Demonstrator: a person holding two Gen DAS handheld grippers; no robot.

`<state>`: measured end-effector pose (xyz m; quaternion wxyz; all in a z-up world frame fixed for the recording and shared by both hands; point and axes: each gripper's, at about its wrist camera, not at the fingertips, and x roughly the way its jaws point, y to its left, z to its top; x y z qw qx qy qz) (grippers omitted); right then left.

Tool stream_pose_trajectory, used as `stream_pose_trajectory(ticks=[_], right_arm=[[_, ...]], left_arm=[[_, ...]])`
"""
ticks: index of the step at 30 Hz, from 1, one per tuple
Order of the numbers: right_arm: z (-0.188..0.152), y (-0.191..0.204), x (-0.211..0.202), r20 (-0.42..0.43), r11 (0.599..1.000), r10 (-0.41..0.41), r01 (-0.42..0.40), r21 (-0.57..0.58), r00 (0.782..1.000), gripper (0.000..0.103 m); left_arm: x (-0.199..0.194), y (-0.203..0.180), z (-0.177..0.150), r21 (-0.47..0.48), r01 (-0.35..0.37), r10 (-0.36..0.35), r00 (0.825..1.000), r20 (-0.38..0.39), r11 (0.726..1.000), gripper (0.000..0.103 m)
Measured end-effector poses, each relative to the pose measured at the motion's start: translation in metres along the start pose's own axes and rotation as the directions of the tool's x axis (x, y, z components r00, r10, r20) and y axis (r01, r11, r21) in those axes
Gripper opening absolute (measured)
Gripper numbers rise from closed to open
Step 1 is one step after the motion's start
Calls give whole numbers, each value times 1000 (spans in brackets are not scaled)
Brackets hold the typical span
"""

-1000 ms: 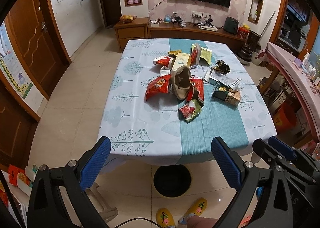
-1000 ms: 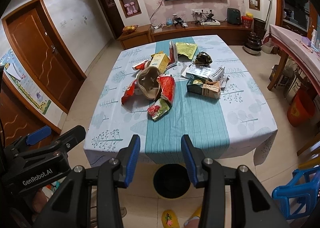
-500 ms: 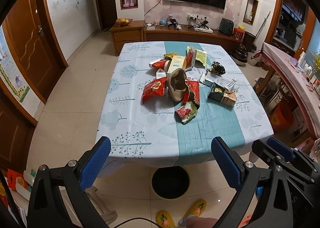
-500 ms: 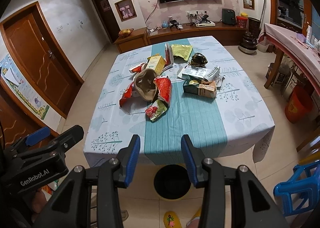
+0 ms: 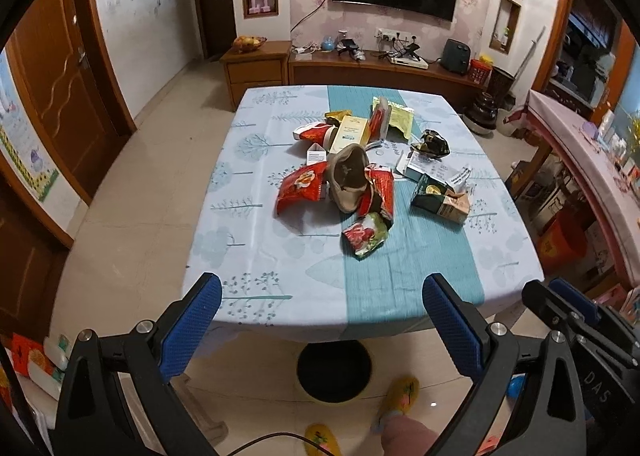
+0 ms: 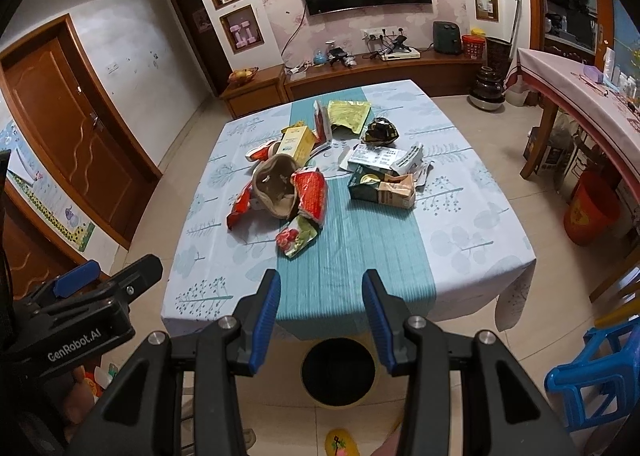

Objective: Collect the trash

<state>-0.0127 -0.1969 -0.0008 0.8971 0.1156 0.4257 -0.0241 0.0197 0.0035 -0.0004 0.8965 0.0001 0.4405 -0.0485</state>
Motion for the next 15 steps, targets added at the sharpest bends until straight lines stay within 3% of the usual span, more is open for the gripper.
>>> stream_pose_trajectory(ticks=[10,15], right_arm=[[49,-30,35,-36,997,51,-53,-60,998,43],[95,-60,70,-83,989,100,-108,-100,992,43]], left_arm=[[46,-20,39,-115,-40,36,999,-36,993,100],[85,-42,60,-62,-90,86,995,-57,994,100]])
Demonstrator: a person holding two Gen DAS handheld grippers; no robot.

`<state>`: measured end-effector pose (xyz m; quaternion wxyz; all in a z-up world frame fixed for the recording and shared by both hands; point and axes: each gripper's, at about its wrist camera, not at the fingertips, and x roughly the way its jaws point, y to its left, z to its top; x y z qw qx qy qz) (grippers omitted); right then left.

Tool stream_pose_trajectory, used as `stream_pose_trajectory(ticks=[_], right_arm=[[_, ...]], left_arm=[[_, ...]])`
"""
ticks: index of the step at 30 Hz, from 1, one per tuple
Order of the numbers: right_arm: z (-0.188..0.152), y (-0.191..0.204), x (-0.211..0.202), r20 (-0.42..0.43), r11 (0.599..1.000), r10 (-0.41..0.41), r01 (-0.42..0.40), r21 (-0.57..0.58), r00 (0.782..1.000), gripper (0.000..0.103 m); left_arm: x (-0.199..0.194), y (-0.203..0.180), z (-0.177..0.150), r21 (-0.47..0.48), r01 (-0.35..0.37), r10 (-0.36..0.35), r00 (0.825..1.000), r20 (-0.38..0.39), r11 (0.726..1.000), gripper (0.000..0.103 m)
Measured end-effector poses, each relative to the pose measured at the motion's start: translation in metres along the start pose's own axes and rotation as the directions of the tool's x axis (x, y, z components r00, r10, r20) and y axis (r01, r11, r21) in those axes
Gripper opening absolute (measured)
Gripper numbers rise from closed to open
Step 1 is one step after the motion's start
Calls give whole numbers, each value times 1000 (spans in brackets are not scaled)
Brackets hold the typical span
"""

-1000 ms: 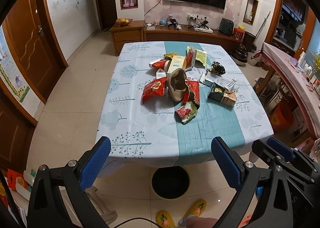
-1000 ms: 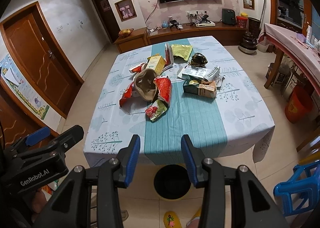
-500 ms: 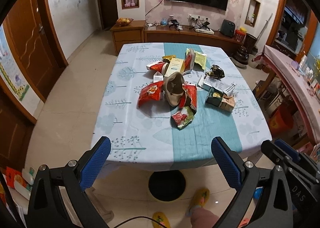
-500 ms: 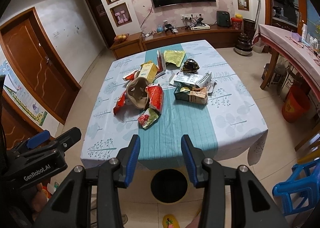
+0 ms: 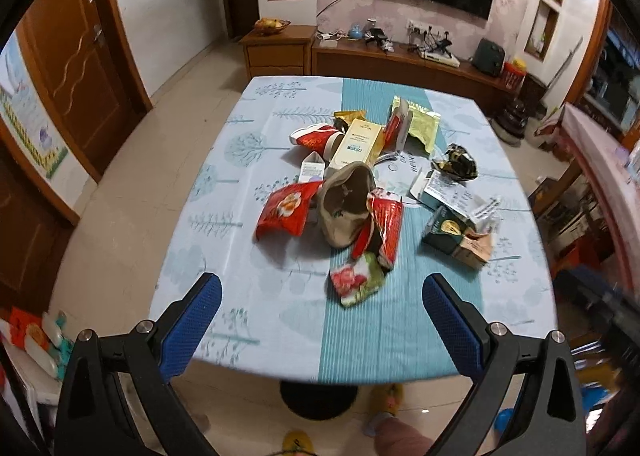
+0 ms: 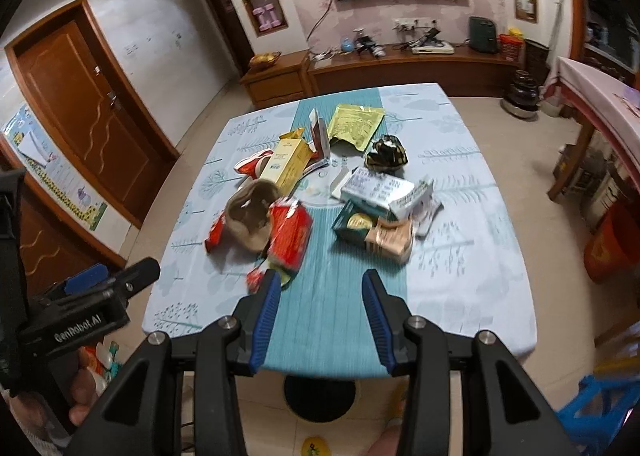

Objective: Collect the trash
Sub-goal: 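Grasp the green milk carton with the right tool while the left grasps the tomato snack wrapper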

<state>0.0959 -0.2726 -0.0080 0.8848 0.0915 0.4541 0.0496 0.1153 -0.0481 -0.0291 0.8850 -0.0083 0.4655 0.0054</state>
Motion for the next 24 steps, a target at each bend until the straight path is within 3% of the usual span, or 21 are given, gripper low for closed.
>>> stream_pose_trajectory(ticks=[5,10,17,24], right_arm=[[33,-39,45,-63,995,34,-39,-89,997,48],[49,-60,106,-183,974,64,-102,-203,981,50],[51,-56,177,-315,918,79,-192,-347,946,51],[44,-42,212,-396,871,53,-237,-432,917,51]], left_arm=[[52,-25,9,90,-2,7,998,-59,996,100],[103,-31,4,72,22,-12,991,-135,997,100],[142,-36,-7,107,-1,21,982,-188,994,100],[167,-36,-10,184,27,22,966,-257,983,99]])
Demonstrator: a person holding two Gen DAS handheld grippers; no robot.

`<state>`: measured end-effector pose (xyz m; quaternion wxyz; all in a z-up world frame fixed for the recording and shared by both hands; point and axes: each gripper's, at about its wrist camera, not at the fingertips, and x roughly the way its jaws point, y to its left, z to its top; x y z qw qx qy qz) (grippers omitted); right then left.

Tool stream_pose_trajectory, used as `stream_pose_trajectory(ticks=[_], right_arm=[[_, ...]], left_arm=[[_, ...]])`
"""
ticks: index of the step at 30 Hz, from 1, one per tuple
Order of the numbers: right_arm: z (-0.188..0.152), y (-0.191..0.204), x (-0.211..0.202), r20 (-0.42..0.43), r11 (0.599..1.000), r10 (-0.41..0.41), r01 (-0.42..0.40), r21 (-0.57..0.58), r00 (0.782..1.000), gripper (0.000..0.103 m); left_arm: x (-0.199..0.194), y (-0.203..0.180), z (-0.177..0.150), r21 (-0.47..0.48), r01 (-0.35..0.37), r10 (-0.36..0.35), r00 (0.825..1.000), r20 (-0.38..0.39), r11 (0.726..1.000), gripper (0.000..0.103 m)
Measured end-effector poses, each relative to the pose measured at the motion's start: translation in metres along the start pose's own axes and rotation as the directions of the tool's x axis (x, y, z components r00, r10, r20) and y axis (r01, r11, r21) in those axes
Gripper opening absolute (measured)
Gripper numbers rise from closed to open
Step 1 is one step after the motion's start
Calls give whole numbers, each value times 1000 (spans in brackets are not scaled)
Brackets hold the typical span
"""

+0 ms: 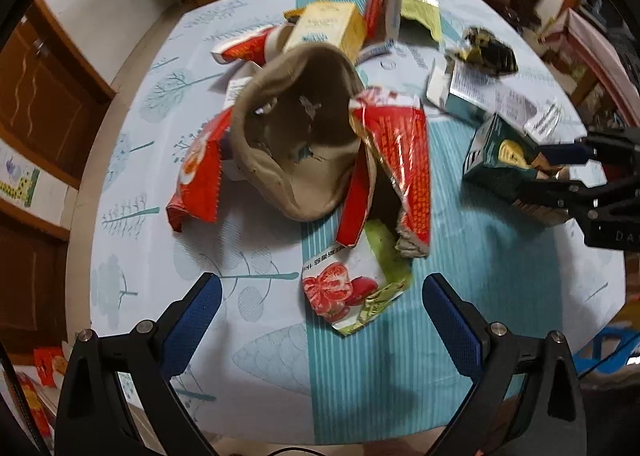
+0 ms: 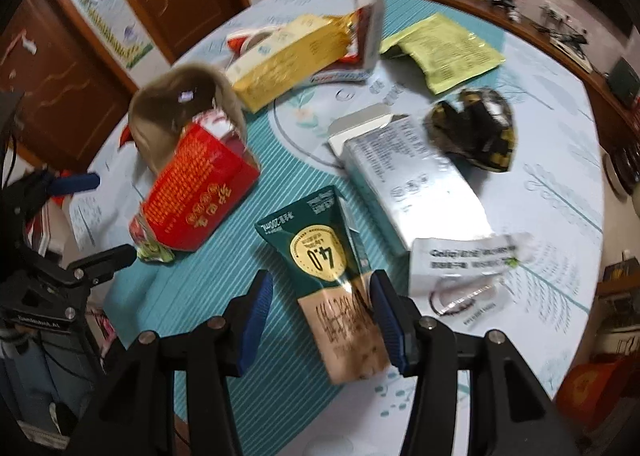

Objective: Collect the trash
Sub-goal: 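Grasp the green milk carton with the right tool while the left grasps the tomato snack wrapper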

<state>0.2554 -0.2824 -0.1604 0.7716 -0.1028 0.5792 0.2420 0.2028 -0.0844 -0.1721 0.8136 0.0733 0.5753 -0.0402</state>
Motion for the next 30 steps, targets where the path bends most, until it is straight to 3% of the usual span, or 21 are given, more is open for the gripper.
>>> stream_pose_trajectory(ticks=[3,10,13,15,22,24,30], right_arm=[[1,1,10,-21,1000,6,-6,-11,1000,51],[3,1,25,-55,1000,20,-20,-6,998,51],[2,2,28,-70,1000,31,-31,-1,997,51],[0,2,29,-71,999,31,-30,11,997,50],[-4,1,22,-70,995,56,-49,89,996,45],[-6,0,19,-71,991,70,-62,119,995,43],[-19,1,7,-44,971,107,-95,218,993,41]], left_arm=[[13,0,2,58,13,-10,999,-49,998,87],[29,-6,7,138,53,-36,991,-129,989,82],[34,-13,9,160,61,-37,989,-145,985,70],[37,-17,10,158,81,-54,984,-168,984,55],[34,-20,-1,136,82,-56,981,-185,987,45],[34,-19,-7,140,83,-56,980,-189,987,35],[18,-19,-30,144,102,-72,977,-199,984,31]])
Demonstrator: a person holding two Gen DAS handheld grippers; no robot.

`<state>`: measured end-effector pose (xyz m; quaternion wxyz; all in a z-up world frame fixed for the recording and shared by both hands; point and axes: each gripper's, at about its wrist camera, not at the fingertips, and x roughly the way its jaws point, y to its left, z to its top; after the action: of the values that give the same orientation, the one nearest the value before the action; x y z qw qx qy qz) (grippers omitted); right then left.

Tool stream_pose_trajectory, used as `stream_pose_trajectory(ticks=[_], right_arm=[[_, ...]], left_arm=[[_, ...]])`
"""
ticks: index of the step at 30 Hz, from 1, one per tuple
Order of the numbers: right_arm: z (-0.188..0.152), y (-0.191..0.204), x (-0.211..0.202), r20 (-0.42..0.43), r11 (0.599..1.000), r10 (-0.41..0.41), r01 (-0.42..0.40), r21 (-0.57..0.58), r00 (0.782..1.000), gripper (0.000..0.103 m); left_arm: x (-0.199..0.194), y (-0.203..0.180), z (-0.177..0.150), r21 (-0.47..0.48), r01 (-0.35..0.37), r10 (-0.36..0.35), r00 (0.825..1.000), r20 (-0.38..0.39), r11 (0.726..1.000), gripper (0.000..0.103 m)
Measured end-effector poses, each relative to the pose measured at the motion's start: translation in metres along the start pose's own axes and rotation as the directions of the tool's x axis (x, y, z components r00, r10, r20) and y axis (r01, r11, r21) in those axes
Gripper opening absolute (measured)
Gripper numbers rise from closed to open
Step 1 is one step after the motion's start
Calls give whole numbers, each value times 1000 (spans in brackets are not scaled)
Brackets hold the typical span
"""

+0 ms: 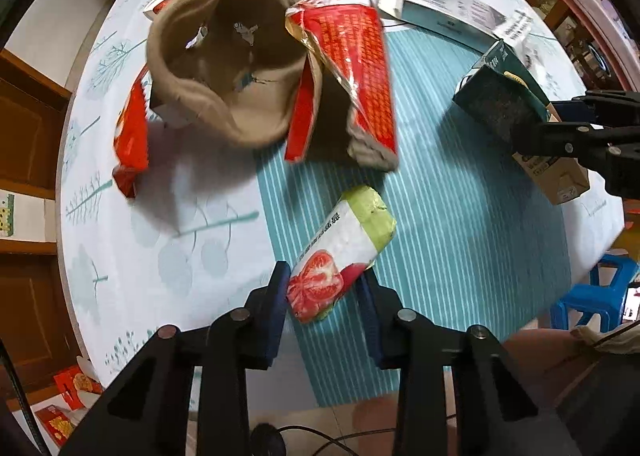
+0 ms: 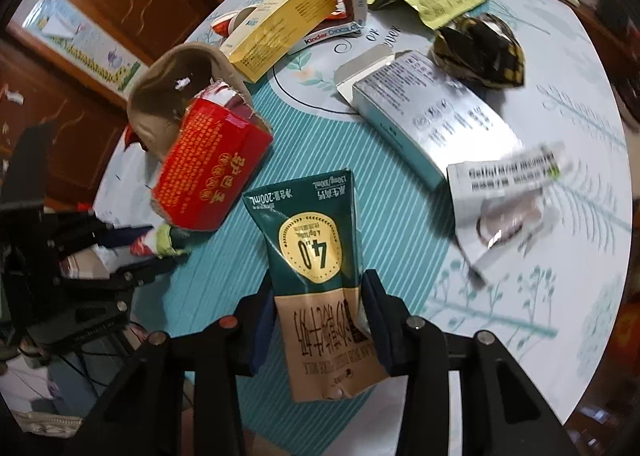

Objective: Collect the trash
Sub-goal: 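Grasp the green milk carton with the right tool while the left grasps the tomato snack wrapper, then carry both items down to the black bin and open both tools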

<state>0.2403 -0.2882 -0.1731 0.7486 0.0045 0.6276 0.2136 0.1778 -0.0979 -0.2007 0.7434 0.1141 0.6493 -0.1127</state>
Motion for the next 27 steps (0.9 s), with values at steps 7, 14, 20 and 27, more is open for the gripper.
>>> stream_pose_trajectory(ticks=[7,14,20,27], right_arm=[[-34,26,-29,95,995,-62,53,88,994,41],[-87,89,-61,250,951,-127,46,307,960,41],[-129,152,-64,296,918,-166,38,394,941,41],[-161,186,-50,233,895,-165,47,443,958,41]], left_arm=[[-30,7,-32,77,66,-73,992,98,995,30],[-86,40,-81,131,103,-130,966,222,986,30],[-115,54,-125,199,126,-179,946,272,972,30],[-111,55,-161,223,187,-240,939,245,957,30]])
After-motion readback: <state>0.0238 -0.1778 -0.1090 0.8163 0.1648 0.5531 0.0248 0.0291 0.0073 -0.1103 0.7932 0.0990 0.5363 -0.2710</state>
